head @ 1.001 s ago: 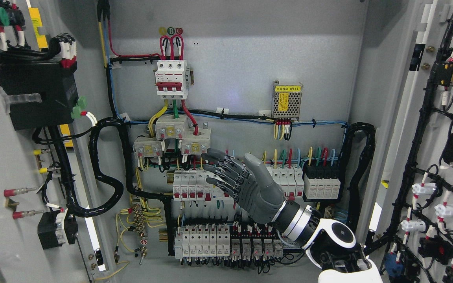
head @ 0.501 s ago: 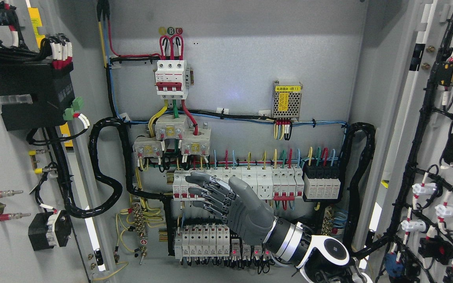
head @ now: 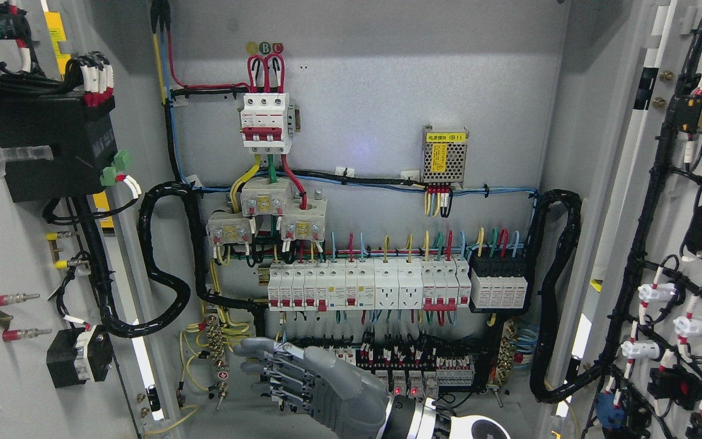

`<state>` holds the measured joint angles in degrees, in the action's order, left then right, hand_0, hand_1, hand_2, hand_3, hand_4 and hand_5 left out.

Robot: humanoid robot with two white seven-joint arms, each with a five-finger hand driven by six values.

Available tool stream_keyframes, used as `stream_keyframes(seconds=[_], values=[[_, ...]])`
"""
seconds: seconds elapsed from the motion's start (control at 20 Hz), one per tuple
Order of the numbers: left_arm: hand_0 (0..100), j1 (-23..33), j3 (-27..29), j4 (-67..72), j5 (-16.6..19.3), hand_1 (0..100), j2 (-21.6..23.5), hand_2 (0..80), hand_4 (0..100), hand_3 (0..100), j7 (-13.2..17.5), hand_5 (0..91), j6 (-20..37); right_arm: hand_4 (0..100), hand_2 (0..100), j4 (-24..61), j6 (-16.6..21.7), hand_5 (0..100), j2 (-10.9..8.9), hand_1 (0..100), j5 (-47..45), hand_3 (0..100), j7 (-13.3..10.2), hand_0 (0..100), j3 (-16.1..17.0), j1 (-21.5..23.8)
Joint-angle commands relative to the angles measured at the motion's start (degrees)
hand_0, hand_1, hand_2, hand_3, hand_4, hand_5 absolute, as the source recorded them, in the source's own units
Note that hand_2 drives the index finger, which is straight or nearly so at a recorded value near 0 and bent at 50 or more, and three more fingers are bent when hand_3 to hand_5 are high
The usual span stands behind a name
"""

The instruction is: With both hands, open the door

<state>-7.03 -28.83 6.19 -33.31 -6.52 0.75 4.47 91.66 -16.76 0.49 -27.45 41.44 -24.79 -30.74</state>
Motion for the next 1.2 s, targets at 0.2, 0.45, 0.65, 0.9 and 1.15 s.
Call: stream_keyframes(seconds=[0.2,0.45,0.65,0.9,1.15], values=[[0,0.0,0.0,0.05,0.08,0,0.01,0.0,0,1,0.05,0.0,0.01,0,0,5.81,-0.02,0,1.97,7,0.03,0,-3.64,21,-15.54,5.07],[0,0.0,0.0,0.05,0.08,0,0.01,0.0,0,1,0.05,0.0,0.01,0,0,5.81,-0.02,0,4.16,7,0.3,0,-5.05,21,-18.45,6.3],[0,0.0,0.0,-0.04,0.0,0,0.01,0.0,0,1,0.05,0.0,0.01,0,0,5.11,-0.29,0,6.63,7,0.74,0,-6.46,21,-18.53,6.13],[0,0.0,0.0,-0.04,-0.01,0,0.01,0.0,0,1,0.05,0.0,0.01,0,0,4.4,-0.29,0,7.86,7,0.82,0,-8.3,21,-20.29,5.86],[0,0.09,0.0,0.05,0.08,0,0.01,0.0,0,1,0.05,0.0,-0.08,0,0,4.05,-0.2,0,7.86,7,0.82,0,-9.97,21,-22.31,5.6]])
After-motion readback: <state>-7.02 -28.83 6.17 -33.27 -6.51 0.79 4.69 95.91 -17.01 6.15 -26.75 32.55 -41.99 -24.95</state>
